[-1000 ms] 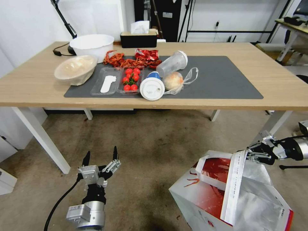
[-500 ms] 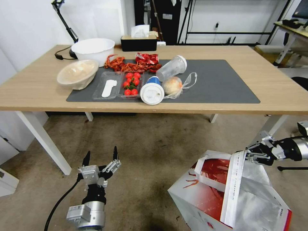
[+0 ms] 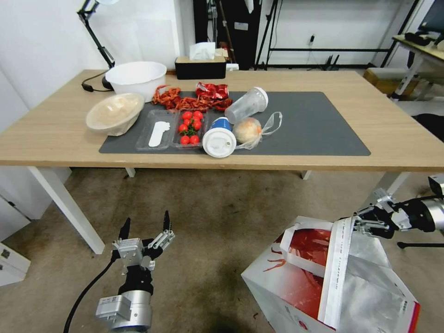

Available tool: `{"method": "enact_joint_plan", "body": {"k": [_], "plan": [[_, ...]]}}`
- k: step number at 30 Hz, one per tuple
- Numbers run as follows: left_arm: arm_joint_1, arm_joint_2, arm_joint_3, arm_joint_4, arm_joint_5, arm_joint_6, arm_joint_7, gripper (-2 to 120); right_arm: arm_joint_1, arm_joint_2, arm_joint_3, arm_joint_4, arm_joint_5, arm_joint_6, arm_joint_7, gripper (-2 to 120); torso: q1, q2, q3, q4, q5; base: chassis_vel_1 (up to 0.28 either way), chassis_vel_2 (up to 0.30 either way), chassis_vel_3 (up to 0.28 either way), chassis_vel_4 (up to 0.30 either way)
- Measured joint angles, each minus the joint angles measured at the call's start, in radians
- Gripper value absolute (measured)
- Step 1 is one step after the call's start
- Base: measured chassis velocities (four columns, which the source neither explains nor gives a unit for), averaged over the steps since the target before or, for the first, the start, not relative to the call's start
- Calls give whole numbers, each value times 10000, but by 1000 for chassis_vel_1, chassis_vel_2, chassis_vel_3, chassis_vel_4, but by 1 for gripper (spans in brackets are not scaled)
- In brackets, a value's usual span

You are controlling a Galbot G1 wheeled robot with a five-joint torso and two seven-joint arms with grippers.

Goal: Pick up the food delivery bag from the floor and place it on the table.

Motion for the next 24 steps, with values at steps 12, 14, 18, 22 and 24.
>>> {"method": "enact_joint_plan", "body": {"k": [12, 14, 18, 22, 24], "plan": [[7, -58, 0, 19, 3, 0, 17, 100, -8, 81, 2, 58, -10, -8, -6, 0, 196, 485, 291, 0, 0, 0, 0, 0, 0], [17, -63, 5, 21, 10, -1, 20, 100, -10, 85, 2, 60, -12, -9, -7, 0, 222, 546, 328, 0, 0, 0, 0, 0, 0], [79, -47, 9, 17, 23, 0, 20, 100, -6, 29, 2, 60, 6, -27, -13, 0, 294, 717, 425, 0, 1, 0, 0, 0, 0], [122, 29, -17, 6, 26, 1, 18, 100, 65, -98, 3, 68, 129, -63, 4, 0, 368, 898, 533, 1, 0, 0, 0, 0, 0], [115, 23, -19, 4, 24, 1, 18, 100, 79, -129, 3, 70, 164, -70, 16, 0, 415, 1012, 598, 1, 0, 0, 0, 0, 0]]}}
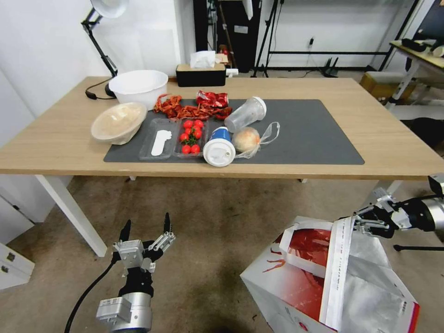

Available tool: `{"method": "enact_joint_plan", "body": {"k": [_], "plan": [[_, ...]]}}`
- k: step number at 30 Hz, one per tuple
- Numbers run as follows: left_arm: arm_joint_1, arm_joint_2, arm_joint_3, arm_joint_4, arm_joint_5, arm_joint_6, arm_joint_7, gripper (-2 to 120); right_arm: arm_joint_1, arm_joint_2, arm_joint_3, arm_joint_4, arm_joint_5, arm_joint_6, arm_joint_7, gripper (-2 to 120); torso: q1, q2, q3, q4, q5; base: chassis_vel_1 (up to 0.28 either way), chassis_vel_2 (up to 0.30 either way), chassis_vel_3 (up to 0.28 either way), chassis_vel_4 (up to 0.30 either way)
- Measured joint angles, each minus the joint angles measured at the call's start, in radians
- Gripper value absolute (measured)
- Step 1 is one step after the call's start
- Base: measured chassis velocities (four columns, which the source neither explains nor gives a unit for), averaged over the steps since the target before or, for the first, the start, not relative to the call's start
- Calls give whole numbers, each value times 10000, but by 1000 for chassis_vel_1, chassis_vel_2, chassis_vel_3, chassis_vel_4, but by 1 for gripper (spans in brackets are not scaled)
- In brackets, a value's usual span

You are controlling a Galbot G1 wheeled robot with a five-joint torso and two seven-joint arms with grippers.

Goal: Pick up the food delivery bag from the floor and place it on the table.

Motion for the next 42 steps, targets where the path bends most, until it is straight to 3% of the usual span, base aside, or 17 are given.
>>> {"method": "enact_joint_plan", "body": {"k": [26, 42], "plan": [[-59, -31, 20, 31, -25, 0, -21, 100, -69, 78, -23, -1, -67, 0, -16, 0, 419, 1018, 599, -1, 0, 0, 0, 0, 0], [-52, -37, 24, -6, -23, -18, -35, 100, -32, 68, -44, -31, -90, 0, -22, 0, 772, 1853, 1080, 0, -1, 0, 0, 0, 0]]}}
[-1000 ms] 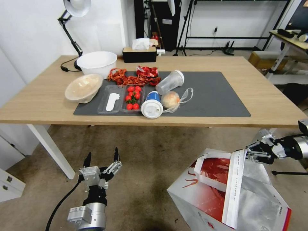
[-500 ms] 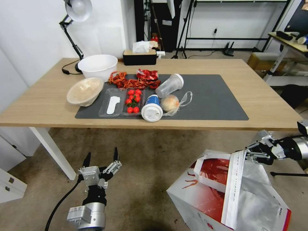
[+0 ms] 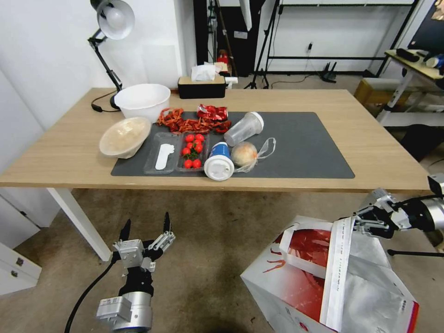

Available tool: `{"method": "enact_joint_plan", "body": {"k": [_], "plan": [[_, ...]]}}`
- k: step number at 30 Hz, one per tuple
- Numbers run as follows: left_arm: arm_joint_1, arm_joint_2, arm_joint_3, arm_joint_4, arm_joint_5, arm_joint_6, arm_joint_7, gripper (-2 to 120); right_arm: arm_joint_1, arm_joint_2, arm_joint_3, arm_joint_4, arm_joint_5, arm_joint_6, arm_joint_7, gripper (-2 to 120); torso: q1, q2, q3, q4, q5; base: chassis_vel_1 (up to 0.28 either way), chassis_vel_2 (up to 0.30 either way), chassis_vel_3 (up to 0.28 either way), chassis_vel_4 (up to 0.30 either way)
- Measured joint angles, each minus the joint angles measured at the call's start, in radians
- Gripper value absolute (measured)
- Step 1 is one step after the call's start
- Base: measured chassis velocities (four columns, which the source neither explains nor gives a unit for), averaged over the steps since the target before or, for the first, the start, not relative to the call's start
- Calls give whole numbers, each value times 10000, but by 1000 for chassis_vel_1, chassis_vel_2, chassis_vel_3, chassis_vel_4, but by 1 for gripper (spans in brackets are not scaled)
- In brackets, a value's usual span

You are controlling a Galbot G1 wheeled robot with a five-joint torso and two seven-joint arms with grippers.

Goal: Pick up the food delivery bag from the floor and place it on the table.

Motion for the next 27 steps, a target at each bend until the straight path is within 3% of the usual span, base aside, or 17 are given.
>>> {"method": "enact_joint_plan", "body": {"k": [27], "plan": [[1, -8, -7, 0, -4, 20, -41, 100, 9, 0, 9, 2, 48, 15, -7, 0, 544, 1254, 710, 0, 1, 0, 0, 0, 0]]}}
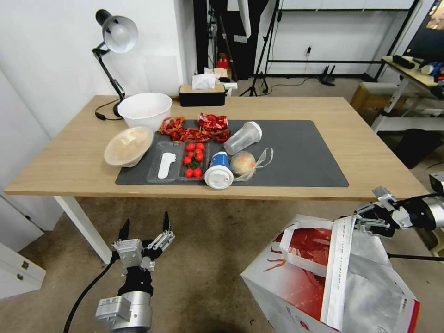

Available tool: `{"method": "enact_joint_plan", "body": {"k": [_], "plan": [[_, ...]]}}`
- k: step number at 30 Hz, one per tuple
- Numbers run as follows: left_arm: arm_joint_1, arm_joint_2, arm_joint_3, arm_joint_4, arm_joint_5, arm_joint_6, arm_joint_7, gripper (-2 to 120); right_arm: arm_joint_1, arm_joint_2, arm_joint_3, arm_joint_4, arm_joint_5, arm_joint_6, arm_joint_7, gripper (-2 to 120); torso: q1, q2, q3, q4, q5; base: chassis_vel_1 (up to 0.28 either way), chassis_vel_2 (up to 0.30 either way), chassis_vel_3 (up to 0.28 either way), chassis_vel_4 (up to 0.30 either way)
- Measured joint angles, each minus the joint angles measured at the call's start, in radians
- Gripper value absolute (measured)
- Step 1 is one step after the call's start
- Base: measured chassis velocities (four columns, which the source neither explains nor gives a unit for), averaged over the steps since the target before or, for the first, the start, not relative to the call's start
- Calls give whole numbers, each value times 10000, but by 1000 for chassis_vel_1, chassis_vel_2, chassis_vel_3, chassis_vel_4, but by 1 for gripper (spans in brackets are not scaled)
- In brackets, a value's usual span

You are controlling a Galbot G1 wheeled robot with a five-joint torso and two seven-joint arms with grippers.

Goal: Pick up the food delivery bag from the floor and place it on the table.

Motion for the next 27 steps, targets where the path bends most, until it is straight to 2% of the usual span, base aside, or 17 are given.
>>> {"method": "enact_joint_plan", "body": {"k": [7, 27], "plan": [[31, 2, 2, 64, 13, -168, 65, 100, 5, 2, -5, -4, -6, 3, -1, 0, 93, 223, 130, 0, 0, 0, 0, 0, 0], [17, 36, -29, 105, 21, -275, -4, 100, -45, -180, 41, 49, 466, -42, -38, 0, 70, 166, 99, -1, 0, 0, 0, 0, 0]]}}
